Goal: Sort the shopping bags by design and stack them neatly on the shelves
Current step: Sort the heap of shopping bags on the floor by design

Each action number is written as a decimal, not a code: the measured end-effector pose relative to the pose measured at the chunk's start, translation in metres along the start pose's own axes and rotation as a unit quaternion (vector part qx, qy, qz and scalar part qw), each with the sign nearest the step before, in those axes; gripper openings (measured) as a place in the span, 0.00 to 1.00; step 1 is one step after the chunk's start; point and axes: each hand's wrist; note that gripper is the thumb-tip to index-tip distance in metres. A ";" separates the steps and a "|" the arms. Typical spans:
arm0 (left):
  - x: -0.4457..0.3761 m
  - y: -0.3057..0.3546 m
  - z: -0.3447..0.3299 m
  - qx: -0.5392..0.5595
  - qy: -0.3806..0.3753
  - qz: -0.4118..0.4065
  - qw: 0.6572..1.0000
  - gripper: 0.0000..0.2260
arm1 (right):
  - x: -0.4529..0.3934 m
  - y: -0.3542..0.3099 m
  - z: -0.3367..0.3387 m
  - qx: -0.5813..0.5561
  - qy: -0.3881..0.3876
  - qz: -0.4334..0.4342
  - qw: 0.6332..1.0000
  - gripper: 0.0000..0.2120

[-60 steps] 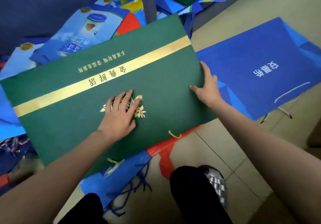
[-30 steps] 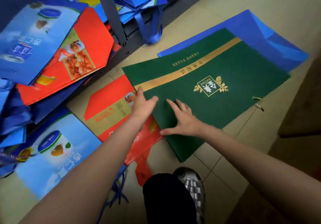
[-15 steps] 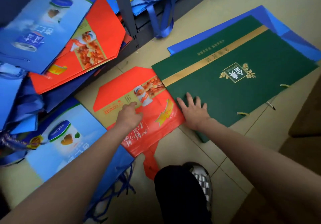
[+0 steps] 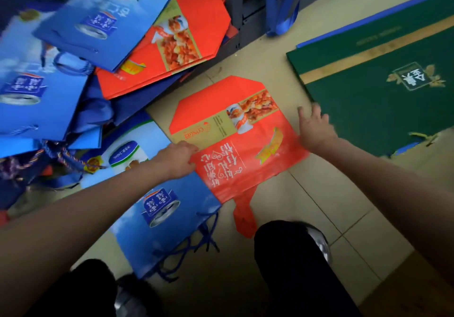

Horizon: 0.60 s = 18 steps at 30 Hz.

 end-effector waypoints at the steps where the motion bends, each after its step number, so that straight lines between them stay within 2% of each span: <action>1: 0.008 -0.013 -0.002 -0.023 -0.015 0.019 0.999 0.24 | 0.005 -0.020 -0.005 -0.050 -0.017 0.045 0.998 0.31; 3: 0.021 -0.034 -0.008 -0.054 -0.038 0.042 0.997 0.27 | 0.017 -0.065 -0.016 -0.119 -0.049 0.142 0.981 0.31; 5: 0.037 -0.054 -0.013 -0.066 -0.050 0.049 0.995 0.28 | 0.033 -0.109 -0.028 -0.171 -0.077 0.192 0.963 0.29; 8: 0.065 -0.085 -0.023 -0.028 -0.074 0.074 0.994 0.29 | 0.059 -0.169 -0.050 -0.217 -0.126 0.219 0.943 0.35; 10: 0.084 -0.102 -0.030 0.003 -0.062 0.109 0.992 0.29 | 0.074 -0.199 -0.059 -0.277 -0.161 0.209 0.924 0.36; 12: 0.099 -0.114 -0.035 0.038 0.004 0.115 0.993 0.28 | 0.080 -0.216 -0.060 -0.318 -0.157 0.189 0.915 0.35; 14: 0.113 -0.120 -0.031 0.044 0.137 0.060 0.988 0.24 | 0.079 -0.221 -0.055 -0.367 -0.163 0.189 0.896 0.31; 16: 0.123 -0.126 -0.024 -0.018 0.285 -0.009 0.958 0.24 | 0.076 -0.215 -0.043 -0.415 -0.163 0.184 0.876 0.28; 18: 0.131 -0.132 -0.013 -0.056 0.385 -0.019 0.921 0.23 | 0.072 -0.198 -0.033 -0.354 -0.136 0.209 0.901 0.27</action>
Point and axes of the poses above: each hand's wrist, its own x-axis away from the middle knuckle, its own z-axis out of the back of the hand, y = z × x, and after that the axes turned 6 degrees about x, right-handed
